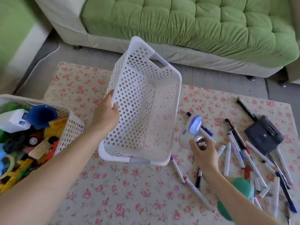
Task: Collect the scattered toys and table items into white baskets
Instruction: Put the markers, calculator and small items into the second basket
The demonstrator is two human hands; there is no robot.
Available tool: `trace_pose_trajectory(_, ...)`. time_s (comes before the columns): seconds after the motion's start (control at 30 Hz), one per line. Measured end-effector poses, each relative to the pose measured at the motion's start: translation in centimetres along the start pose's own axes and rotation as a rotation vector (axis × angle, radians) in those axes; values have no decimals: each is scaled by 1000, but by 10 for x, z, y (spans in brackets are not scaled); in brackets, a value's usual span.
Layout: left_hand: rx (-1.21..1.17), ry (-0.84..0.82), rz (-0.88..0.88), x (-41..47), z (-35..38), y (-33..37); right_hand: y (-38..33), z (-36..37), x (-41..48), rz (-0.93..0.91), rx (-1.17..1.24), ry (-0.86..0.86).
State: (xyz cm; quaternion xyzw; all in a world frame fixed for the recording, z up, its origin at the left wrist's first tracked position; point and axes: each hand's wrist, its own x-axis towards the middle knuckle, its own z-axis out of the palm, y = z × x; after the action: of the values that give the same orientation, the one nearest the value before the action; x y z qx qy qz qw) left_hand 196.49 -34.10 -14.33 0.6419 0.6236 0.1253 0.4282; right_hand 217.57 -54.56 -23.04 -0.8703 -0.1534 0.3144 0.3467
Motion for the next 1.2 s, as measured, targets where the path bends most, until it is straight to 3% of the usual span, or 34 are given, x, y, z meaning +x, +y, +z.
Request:
trace_pose_trajectory(0.1,10,-7,14,-4,1,1,-24,10,-26,-113,119,-18)
trace_pose_trajectory(0.27,-12,-35,-2,-9,4,5,-48,53,-34,-67,-68,-412)
trace_pose_trajectory(0.5,14,-47,-36,-21,5,0,-39,92,-36,94,-241,-505)
trace_pose_trajectory(0.67,13,-49,-38,-28,6,-5,-33,92,-40,-33,-547,-601)
trace_pose_trajectory(0.77,18,-43,-23,-25,-2,-12,-37,74,-34,-155,-309,-463)
trace_pose_trajectory(0.87,33,-24,-8,-23,-11,-19,-20,47,-26,-163,-16,-110)
trace_pose_trajectory(0.93,39,-10,-19,-23,-15,-23,5,34,-17,-76,-140,-93)
trace_pose_trajectory(1.07,36,6,-24,-20,-19,-27,50,39,-10,56,-673,-427)
trace_pose_trajectory(1.2,33,-9,-19,-19,-17,-26,64,60,-11,20,-778,-417)
